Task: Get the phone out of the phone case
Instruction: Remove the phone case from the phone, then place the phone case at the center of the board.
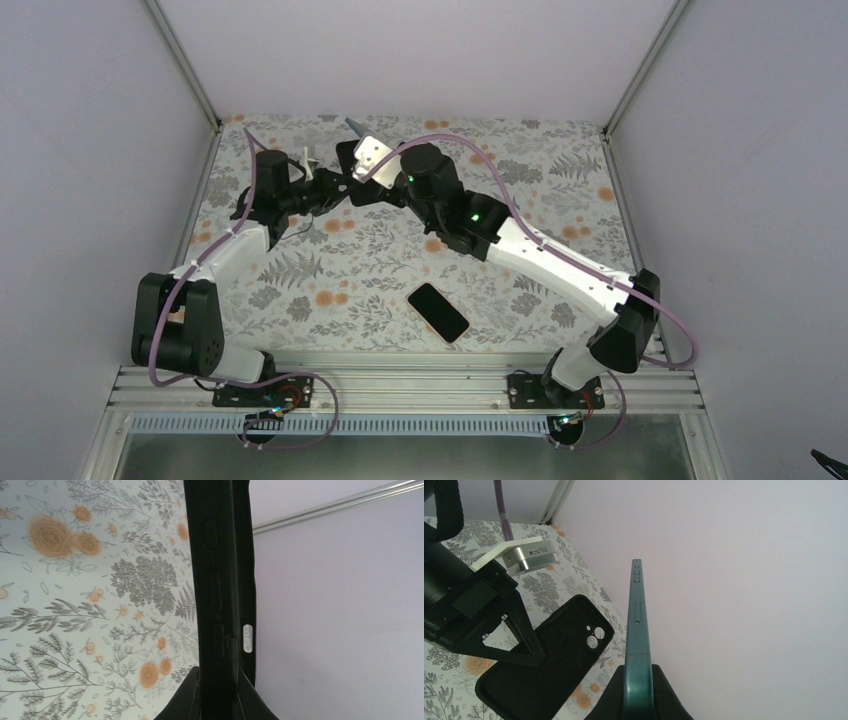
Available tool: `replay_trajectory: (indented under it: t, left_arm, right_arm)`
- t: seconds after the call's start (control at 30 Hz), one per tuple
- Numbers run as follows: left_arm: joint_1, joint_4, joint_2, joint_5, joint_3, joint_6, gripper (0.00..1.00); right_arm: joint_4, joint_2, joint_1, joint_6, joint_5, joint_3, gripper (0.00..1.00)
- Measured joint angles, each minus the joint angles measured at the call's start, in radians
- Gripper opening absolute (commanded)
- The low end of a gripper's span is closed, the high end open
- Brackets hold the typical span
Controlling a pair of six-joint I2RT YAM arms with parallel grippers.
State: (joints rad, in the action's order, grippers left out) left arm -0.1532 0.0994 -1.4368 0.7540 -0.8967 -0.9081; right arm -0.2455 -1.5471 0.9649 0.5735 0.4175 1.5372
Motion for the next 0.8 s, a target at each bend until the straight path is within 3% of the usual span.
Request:
replay_trajectory:
  t: [0.3, 0.8]
  left_arm:
    - [-0.007, -0.078, -0.126, -0.006, -0.080, 0.113, 0.02]
    - [-0.047, -0.251, -0.456, -0.006, -0.338, 0.314, 0.02]
  right_arm:
    - [-0.041, 0.060, -0.092, -0.057, -0.040, -0.033, 0.04]
    - [-0.080, 0.078, -0.175, -0.114, -0.099, -0.063, 0.04]
